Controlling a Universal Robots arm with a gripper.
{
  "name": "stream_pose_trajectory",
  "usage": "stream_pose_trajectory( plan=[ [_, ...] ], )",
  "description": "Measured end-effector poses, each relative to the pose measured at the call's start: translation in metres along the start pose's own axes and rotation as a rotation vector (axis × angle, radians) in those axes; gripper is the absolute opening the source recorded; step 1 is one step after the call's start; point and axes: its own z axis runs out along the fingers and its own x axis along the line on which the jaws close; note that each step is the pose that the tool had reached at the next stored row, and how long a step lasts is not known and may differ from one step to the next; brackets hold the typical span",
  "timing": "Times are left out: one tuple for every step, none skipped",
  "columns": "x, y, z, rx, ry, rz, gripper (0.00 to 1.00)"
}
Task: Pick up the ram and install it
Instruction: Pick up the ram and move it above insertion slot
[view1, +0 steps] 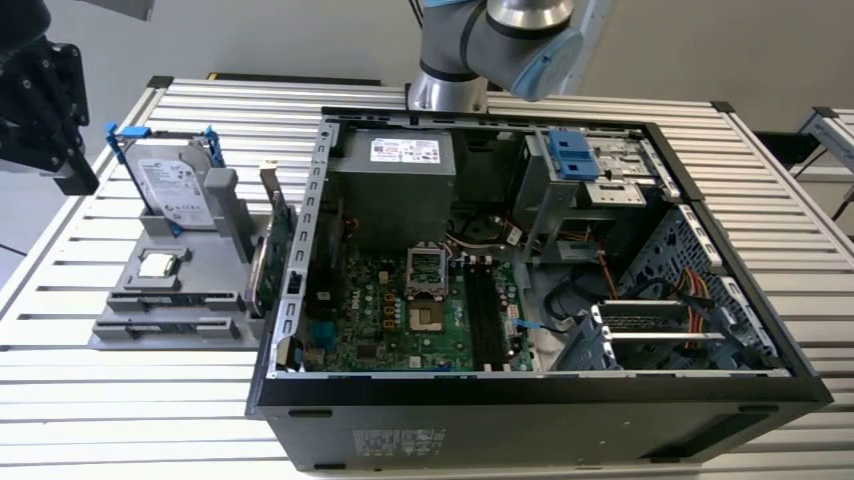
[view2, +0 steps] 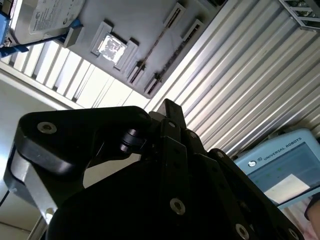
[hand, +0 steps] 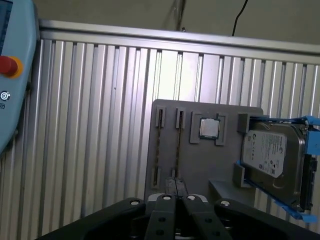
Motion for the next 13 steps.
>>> stream_pose_trajectory(
  plan=[
    [0.0,0.0,0.0,0.0001,0.0001,0.0,0.0],
    [0.0,0.0,0.0,0.0004,0.0001,0.0,0.0],
    [0.0,0.0,0.0001,0.0007,0.0,0.0,0.0],
    [0.0,0.0,0.0,0.0009,0.0,0.0,0.0],
    [0.0,0.0,0.0,0.0012,0.0,0.0,0.0],
    [0.0,0.0,0.0,0.0014,0.0001,0.0,0.0],
    [0.0,0.0,0.0,0.0016,0.0001,0.0,0.0],
    [0.0,0.0,0.0,0.0017,0.0002,0.0,0.0],
    [0.0,0.0,0.0,0.0019,0.0002,0.0,0.0],
    [0.0,0.0,0.0,0.0022,0.0002,0.0,0.0],
    [0.0,0.0,0.0,0.0024,0.0002,0.0,1.0],
    [0.0,0.0,0.0,0.0026,0.0003,0.0,1.0],
    [0.0,0.0,0.0,0.0028,0.0002,0.0,1.0]
  ],
)
